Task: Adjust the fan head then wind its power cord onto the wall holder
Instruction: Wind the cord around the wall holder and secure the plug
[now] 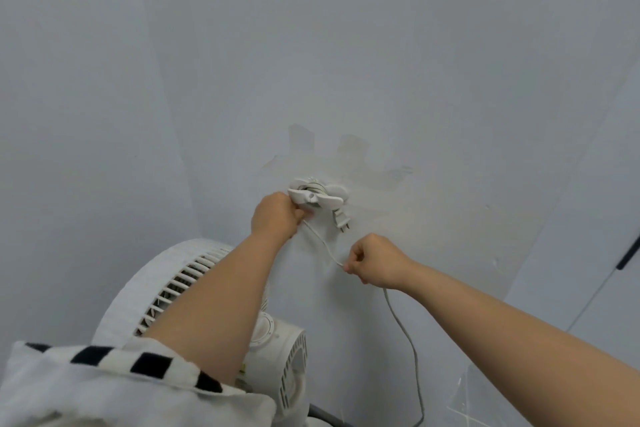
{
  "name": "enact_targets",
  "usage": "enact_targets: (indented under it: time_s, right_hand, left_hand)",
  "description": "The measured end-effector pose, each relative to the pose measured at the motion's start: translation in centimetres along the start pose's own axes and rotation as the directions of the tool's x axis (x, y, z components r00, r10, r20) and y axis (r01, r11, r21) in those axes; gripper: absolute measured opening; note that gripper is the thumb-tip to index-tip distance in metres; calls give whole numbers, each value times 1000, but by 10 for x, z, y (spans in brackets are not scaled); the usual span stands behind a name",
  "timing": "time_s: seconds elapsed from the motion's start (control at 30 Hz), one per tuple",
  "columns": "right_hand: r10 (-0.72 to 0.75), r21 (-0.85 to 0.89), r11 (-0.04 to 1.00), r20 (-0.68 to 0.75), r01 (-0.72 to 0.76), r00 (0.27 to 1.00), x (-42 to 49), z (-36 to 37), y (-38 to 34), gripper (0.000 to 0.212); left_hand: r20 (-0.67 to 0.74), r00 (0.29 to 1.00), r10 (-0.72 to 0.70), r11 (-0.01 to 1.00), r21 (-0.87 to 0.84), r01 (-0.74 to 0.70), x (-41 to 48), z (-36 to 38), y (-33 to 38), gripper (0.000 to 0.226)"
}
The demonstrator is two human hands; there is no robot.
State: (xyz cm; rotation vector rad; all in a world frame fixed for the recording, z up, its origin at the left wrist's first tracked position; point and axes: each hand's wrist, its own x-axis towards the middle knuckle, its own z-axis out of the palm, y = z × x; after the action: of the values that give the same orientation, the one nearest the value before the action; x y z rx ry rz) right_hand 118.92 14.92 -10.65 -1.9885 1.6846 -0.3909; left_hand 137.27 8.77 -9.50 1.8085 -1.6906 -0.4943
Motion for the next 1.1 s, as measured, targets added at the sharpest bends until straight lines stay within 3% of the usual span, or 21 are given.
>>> enact_targets:
  time_s: [0.07,0.2,0.4,0.5,0.6,0.77,0.93,1.03,1.1]
  right_hand:
    - [39,-72,997,-5,-39,999,-2,-3,7,21]
    - [100,-148,982,-126,-119,987,-7,-11,11,22]
    - [152,-197,960,-234,-200,960,-15,-24,10,22]
    - [144,-221,951,-296,-215,944,-18,-24,9,18]
    - [87,-252,947,-399,-201,913,-23,-27,8,17]
    - [-111,-312,942,-631,-120,768,-30,-43,-4,24]
    - [-218,-329,944,-678,-24,702,-25,-62,-31,26]
    - [-195,-222,973,-684,54,703,-19,-70,-47,25]
    - [-118,-58,993,-677,107,726,-13,-76,-56,24]
  left_hand:
    - [49,997,-62,982,-176,70,-8,13,7,34]
    - [202,979,1,987,-160,32,-28,37,30,33]
    - [221,975,-5,931,-355,85,-44,42,35,22]
    - [184,983,7,913,-401,69,-48,38,36,33]
    - [104,995,7,922,-386,34,-51,37,37,36]
    - [104,994,26,948,-319,9,-55,21,23,32]
    - [53,996,77,997,-5,-77,-50,7,15,26]
    - [35,994,100,994,50,-102,-51,8,21,32]
    - [-64,992,112,994,12,-111,-53,5,21,32]
